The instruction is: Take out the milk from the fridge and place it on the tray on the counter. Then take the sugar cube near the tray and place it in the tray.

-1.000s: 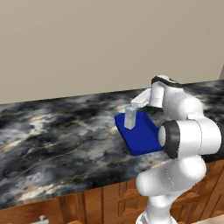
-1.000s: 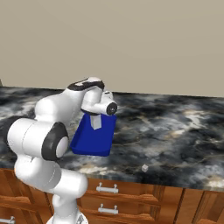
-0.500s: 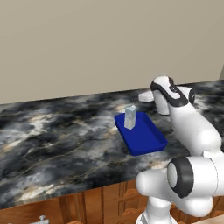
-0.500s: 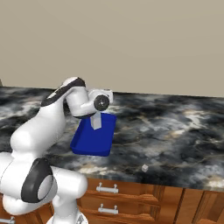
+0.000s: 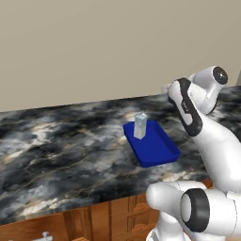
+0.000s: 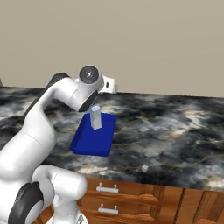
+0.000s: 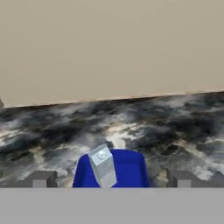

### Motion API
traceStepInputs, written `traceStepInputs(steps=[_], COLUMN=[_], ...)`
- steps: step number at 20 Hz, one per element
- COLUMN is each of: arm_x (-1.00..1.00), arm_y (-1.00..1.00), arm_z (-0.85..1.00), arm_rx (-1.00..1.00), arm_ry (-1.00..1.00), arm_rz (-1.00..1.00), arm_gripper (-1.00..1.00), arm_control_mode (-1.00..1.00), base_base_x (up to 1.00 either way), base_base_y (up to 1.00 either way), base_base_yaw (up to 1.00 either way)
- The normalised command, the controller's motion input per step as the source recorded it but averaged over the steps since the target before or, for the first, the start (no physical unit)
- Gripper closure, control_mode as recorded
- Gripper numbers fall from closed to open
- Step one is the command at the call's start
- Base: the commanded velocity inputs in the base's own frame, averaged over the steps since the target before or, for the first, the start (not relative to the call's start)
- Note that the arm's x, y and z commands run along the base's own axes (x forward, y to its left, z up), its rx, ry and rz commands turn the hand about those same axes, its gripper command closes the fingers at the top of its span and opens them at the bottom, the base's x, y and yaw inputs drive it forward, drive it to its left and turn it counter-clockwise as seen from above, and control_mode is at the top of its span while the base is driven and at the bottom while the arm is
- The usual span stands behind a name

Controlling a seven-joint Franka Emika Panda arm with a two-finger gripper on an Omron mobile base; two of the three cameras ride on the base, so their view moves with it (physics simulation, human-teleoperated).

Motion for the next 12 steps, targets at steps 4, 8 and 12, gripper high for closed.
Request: traceStepInputs(steps=[4,8,12], arm_x=[-0.51,-0.81,-0.95], arm_y=[-0.41,-0.46,-0.49], arm_z=[0.17,0.00,-0.34], arm_rx=[0.00,0.00,-0.01], arm_ry=[0.51,0.49,0.20], arm_rz=[-0.28,-0.32,-0.23], arm_gripper=[-1.00,-1.00,-1.00], arm_control_mode=[-1.00,-1.00,-1.00], base_base_x=[0.00,0.00,0.00], base_base_y=[0.00,0.00,0.00], base_base_yaw=[0.00,0.00,0.00])
